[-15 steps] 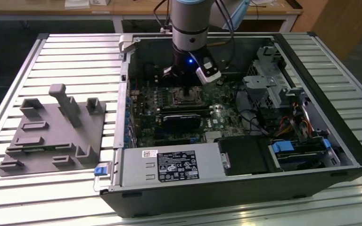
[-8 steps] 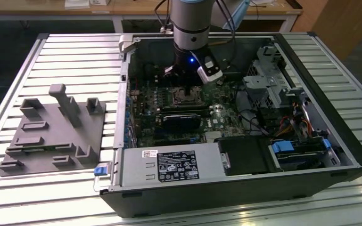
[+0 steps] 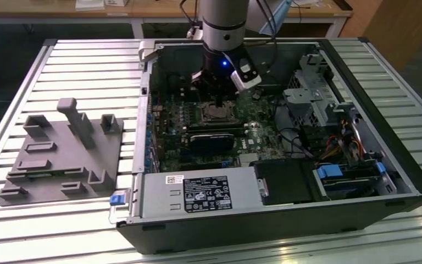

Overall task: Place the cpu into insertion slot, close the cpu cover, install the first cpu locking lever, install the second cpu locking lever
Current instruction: 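Close the cpu cover, then install the first cpu locking lever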

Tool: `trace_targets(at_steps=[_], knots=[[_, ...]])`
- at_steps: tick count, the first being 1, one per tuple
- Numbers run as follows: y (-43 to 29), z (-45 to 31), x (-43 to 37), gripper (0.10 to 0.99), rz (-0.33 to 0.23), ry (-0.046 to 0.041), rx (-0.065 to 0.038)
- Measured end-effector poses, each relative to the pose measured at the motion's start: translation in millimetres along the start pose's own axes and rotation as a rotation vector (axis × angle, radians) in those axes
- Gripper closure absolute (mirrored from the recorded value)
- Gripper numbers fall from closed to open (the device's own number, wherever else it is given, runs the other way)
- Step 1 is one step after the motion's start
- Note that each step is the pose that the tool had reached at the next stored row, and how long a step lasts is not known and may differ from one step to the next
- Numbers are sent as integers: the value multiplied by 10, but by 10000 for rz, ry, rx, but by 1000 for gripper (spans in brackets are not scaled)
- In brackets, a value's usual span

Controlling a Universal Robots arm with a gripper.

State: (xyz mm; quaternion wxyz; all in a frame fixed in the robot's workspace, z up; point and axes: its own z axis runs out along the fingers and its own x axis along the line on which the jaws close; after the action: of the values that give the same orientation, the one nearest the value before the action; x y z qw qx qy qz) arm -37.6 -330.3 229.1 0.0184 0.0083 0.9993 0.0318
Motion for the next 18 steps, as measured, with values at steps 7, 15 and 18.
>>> trace_targets(at_steps=[7,15,18], knots=[[7,-108,-4,980,0,0,-1],[7,-110,-4,980,0,0,0],[7,-111,-4,980,0,1,0]])
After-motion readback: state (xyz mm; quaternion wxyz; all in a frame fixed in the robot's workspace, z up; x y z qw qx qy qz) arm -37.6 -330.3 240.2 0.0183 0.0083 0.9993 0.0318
